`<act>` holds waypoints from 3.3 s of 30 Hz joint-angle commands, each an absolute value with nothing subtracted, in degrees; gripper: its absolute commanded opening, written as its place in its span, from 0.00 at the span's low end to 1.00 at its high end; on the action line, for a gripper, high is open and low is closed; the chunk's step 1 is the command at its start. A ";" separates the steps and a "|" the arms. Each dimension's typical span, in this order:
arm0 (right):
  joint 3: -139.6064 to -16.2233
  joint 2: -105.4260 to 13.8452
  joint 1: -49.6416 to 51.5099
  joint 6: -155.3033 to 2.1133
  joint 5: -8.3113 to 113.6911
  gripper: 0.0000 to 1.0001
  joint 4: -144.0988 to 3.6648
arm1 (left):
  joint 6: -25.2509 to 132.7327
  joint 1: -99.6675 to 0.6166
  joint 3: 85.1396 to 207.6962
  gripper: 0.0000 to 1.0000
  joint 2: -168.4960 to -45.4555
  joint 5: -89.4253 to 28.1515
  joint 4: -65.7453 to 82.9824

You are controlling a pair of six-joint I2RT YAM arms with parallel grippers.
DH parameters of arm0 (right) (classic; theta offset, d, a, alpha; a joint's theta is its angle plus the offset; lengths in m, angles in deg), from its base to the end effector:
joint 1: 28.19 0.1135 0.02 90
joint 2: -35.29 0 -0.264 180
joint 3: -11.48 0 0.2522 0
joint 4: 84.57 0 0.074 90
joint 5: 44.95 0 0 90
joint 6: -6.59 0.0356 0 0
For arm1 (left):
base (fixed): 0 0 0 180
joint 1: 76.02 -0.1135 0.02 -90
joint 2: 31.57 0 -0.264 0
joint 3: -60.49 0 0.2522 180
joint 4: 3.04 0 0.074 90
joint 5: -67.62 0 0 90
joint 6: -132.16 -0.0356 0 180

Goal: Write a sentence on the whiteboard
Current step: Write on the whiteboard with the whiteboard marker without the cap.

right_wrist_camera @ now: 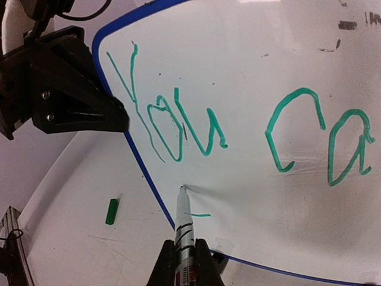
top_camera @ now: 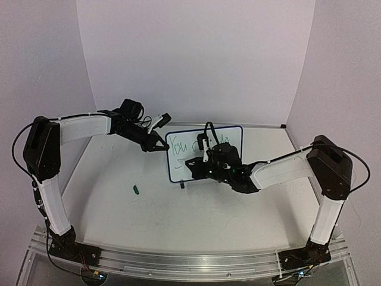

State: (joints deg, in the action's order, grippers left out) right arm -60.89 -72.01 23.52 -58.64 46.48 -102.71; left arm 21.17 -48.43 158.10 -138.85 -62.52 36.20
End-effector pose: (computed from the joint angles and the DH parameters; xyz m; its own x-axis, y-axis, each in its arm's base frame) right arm 0.2535 0.3225 0.1895 -0.4975 0.0458 -0.8663 -0.6509 0.6404 0.4077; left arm 0.3559 -0.2119 0.2469 -0.3623 0.4983 -0.7877 0.9204 0.3243 -0.2182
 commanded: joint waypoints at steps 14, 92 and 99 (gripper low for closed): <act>-60.32 -75.40 23.02 -55.89 47.99 0.00 -101.85 | 18.50 -49.04 157.57 0.00 -138.79 -54.84 36.47; -57.12 -73.50 19.65 -53.82 52.53 0.00 -102.39 | 18.56 -49.08 157.57 0.00 -138.79 -55.09 36.40; -56.23 -70.86 19.64 -52.98 51.15 0.00 -104.81 | 18.61 -49.04 157.56 0.00 -138.65 -55.07 36.45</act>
State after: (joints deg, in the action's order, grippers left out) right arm -56.80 -73.13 19.95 -53.84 53.60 -100.92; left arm 21.19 -48.43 158.10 -138.85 -62.52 36.20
